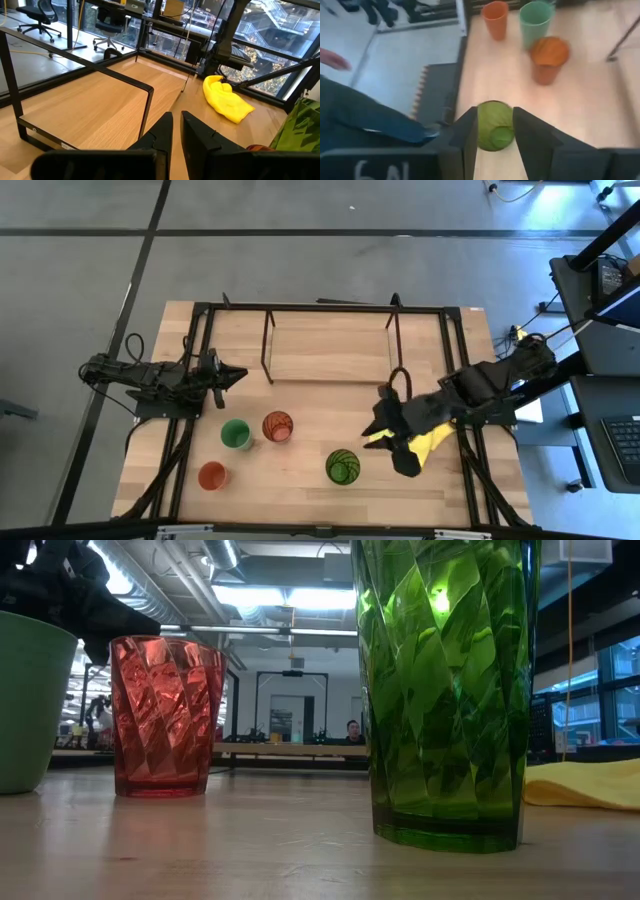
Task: Stack small to large cups/mugs on shelf
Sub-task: Put the light green cup on the shelf
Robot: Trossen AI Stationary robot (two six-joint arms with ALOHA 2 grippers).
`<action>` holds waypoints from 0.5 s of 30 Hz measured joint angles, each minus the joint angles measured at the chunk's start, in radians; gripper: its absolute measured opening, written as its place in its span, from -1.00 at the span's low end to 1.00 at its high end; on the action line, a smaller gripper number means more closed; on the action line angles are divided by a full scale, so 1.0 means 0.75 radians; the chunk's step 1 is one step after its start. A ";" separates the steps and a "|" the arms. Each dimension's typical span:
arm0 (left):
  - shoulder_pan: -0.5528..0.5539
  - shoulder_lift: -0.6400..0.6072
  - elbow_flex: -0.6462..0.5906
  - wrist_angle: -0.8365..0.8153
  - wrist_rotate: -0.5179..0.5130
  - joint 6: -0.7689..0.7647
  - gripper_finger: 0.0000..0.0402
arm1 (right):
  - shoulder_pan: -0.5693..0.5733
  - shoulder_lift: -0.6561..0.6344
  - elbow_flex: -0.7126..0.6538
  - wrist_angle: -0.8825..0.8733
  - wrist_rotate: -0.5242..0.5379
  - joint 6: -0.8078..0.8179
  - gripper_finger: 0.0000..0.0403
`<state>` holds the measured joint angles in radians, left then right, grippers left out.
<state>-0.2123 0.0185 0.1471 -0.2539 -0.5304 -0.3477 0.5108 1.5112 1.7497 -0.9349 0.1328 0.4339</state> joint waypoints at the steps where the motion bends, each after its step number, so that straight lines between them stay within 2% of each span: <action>1: 0.000 0.000 0.000 0.000 0.000 0.000 -0.85 | 0.013 0.019 0.039 -0.038 0.033 -0.018 -0.38; 4: 0.000 0.000 0.000 0.000 0.000 0.000 -0.85 | 0.026 0.093 0.114 -0.160 0.035 -0.008 -0.38; 9: 0.000 0.000 0.000 0.000 -0.001 0.000 -0.85 | 0.022 0.231 0.124 -0.245 -0.023 0.076 -0.38; 15: 0.000 0.000 0.000 0.000 0.000 0.000 -0.85 | -0.029 0.354 0.124 -0.227 -0.038 0.090 -0.38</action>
<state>-0.2123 0.0182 0.1471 -0.2539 -0.5308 -0.3474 0.4890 1.7764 1.8427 -1.1055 0.1041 0.5016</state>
